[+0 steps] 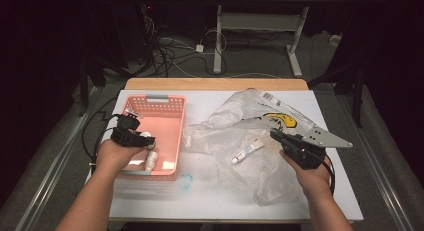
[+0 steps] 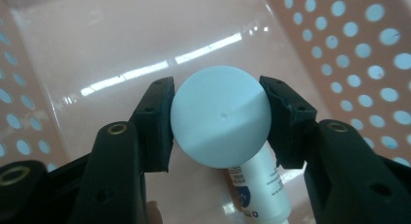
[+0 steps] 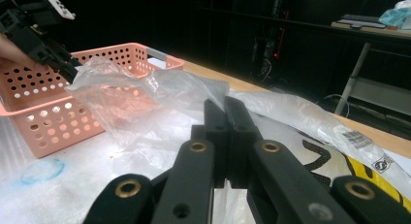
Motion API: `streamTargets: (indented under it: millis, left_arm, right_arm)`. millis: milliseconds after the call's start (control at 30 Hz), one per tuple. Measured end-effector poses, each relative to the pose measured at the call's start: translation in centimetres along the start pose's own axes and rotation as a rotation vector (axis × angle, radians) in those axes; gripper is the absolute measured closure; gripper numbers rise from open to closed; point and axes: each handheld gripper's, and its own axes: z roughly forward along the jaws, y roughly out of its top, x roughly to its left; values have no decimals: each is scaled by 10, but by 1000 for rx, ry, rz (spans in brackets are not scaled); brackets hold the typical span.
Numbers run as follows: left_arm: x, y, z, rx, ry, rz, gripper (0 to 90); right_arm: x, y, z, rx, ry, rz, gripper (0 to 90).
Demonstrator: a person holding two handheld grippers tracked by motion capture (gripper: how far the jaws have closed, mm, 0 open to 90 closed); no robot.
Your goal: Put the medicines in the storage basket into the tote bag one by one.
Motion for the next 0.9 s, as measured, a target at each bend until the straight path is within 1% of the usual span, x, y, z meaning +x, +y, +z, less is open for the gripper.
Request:
streamTargets:
  millis: [167, 300, 500, 600, 733, 900]
  left_arm:
    - [-3, -9, -9, -86, -17, 2, 487]
    - [-7, -15, -15, -138, -37, 8, 487]
    - [-18, -27, -21, -221, -62, 26, 487]
    - [-24, -33, -22, -264, -84, 37, 487]
    - [-31, -42, -24, -312, -83, 49, 488]
    - [-38, -53, -25, -377, -90, 40, 487]
  right_arm:
    - [0, 0, 0, 0, 1, -1, 900]
    - [1, 0, 0, 0, 1, -1, 900]
    - [2, 0, 0, 1, -1, -4, 900]
    - [3, 0, 0, 1, 2, -6, 900]
    - [4, 0, 0, 1, 4, -10, 900]
    - [5, 0, 1, 2, 6, -17, 900]
